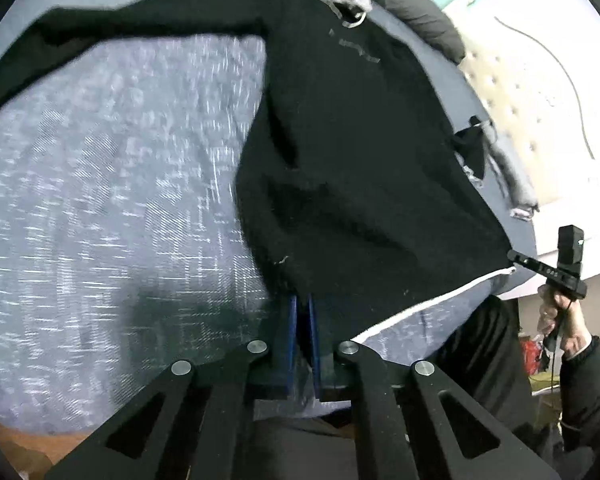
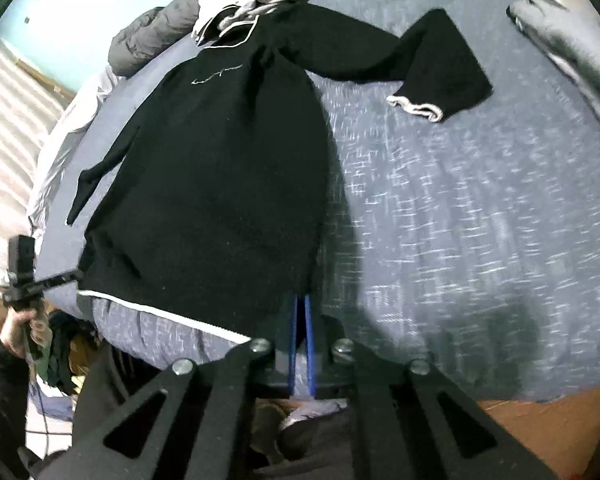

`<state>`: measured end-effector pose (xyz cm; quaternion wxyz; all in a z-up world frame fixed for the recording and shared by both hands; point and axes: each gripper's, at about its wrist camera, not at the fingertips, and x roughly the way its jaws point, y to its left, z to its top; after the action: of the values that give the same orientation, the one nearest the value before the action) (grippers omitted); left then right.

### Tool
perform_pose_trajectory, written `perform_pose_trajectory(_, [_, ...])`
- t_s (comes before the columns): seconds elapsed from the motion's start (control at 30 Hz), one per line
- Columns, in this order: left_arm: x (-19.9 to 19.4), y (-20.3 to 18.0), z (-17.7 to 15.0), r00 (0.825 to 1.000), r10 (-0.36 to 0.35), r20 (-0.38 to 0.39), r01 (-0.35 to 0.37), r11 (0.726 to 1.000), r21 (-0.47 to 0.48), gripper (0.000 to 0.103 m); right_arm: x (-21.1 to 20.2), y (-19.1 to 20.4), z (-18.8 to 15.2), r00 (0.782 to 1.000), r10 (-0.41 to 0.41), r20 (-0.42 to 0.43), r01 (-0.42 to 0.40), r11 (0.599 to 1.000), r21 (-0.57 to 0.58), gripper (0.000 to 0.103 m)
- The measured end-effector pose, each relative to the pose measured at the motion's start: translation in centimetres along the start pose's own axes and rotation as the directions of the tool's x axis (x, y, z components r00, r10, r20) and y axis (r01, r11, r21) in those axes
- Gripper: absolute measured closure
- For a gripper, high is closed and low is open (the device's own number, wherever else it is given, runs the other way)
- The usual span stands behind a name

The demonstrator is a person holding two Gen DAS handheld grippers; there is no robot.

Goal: Fold clothes

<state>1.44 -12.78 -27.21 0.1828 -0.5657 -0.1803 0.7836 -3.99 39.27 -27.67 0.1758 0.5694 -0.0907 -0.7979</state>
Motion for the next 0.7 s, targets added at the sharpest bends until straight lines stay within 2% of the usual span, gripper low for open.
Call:
perform_pose_trajectory(0.13, [0.4, 0.8, -0.9, 0.999, 0.028, -0.038, -0.028, 1.000, 0.012, 0.097, 1.5, -0.3, -0.9, 0.996, -0.069, -0.048, 0.067, 0.997, -0.033, 0.100])
perform_pose_trajectory(0.2, [1.0, 1.5, -1.1, 0.998, 0.029, -0.047, -0.029, 1.000, -0.010, 0.097, 2.3, -0.5, -1.0, 0.997, -0.050, -0.059, 0.050, 0.999, -0.010, 0.100])
perform_pose_trajectory(0.27, [1.5, 1.6, -1.2, 0.997, 0.009, -0.070, -0.011, 1.000, -0.025, 0.097, 2.0, -0.7, -0.7, 0.999, -0.037, -0.037, 0.039, 0.998, 0.040, 0.099])
perform_pose_trajectory(0.37, [1.4, 0.9, -1.1, 0.997, 0.026, -0.077, -0.027, 1.000, -0.011, 0.094, 0.6, -0.8, 0.0, 0.998, -0.059, -0.008, 0.059, 0.997, 0.049, 0.098])
perform_pose_trajectory(0.5, [-0.5, 0.9, 0.8, 0.999, 0.040, -0.002, -0.040, 0.999, -0.020, 0.075, -1.4, -1.2, 1.4, 0.997, -0.051, 0.060, 0.046, 0.996, 0.073, 0.082])
perform_pose_trajectory(0.7, [-1.5, 0.5, 5.7, 0.992, 0.077, 0.104, -0.076, 0.997, -0.021, 0.068, -1.7, -1.4, 3.8, 0.994, -0.020, 0.108, 0.008, 0.994, 0.112, 0.077])
